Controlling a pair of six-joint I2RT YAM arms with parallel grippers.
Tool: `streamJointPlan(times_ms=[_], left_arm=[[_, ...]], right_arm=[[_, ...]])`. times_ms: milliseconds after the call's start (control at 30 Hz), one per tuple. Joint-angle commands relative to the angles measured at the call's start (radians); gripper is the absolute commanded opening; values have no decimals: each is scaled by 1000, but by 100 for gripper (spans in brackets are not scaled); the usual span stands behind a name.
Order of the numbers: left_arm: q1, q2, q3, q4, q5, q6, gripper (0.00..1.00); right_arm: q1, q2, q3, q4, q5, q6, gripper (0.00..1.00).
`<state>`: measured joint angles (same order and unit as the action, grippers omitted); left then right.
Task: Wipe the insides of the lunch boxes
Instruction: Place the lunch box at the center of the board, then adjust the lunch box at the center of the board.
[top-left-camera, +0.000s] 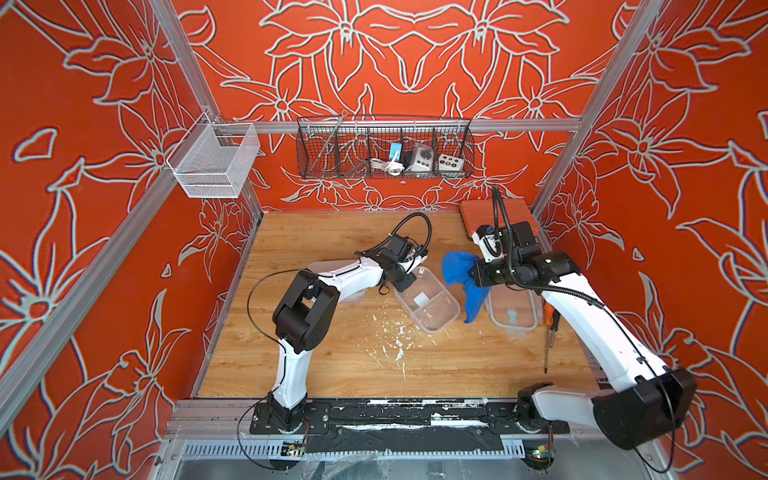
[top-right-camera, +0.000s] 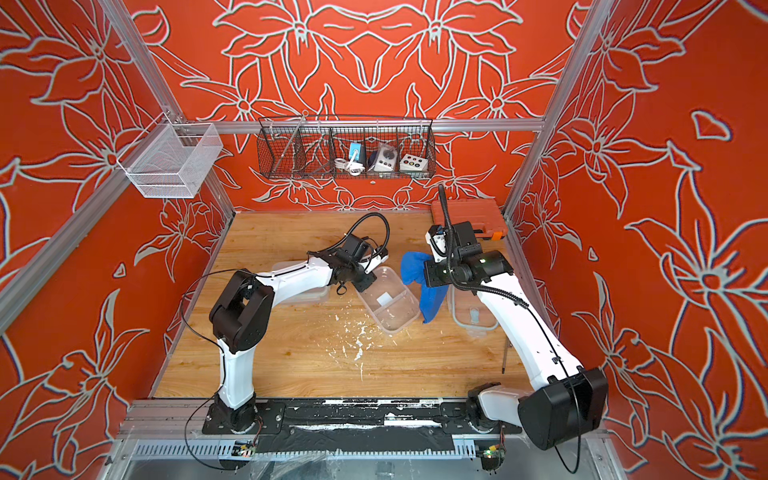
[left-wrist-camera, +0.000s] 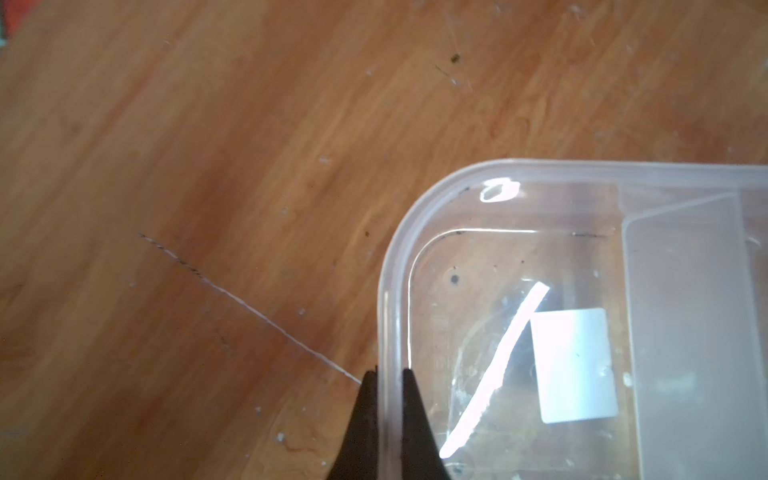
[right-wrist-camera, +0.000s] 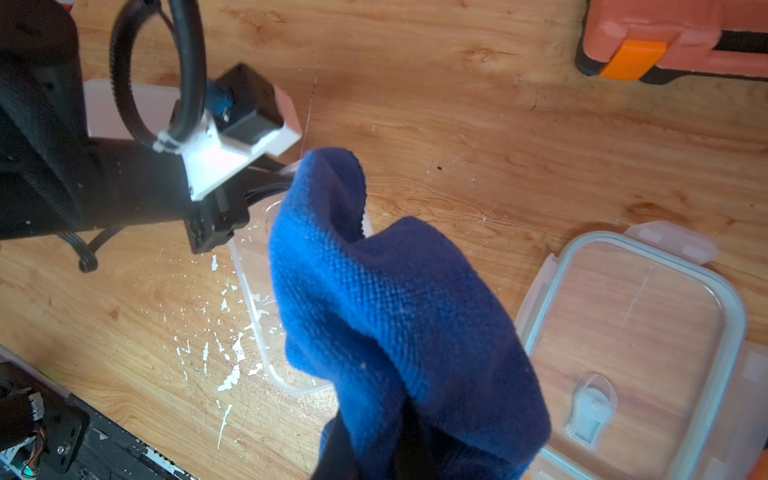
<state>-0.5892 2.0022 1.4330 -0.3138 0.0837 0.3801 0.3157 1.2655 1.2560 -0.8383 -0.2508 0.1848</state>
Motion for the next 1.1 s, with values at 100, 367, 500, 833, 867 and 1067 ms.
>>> streamJointPlan(times_ms=[100,367,500,833,867,1067], left_arm=[[-4,-1,-3,-37,42,81,18],[-6,-64,49,-24,-138,-175,53],[-6,-222,17,-73,-184,-348,60],[-38,-575,-426,-125,38,-803,60],[-46,-602,-446,-121,37,-829,60],[-130,-649,-478,-141,43,-925,60]], right_arm=[[-26,-40,-43,7,-2,-5,0],[-49,-76,-71,16,-15,5,0],[-61,-82,-85,24,-16,4,0],[-82,-50,-117,97,-73,46,0],[-82,-47,-117,100,-69,47,0],[-83,-62,-129,140,-72,74,0]])
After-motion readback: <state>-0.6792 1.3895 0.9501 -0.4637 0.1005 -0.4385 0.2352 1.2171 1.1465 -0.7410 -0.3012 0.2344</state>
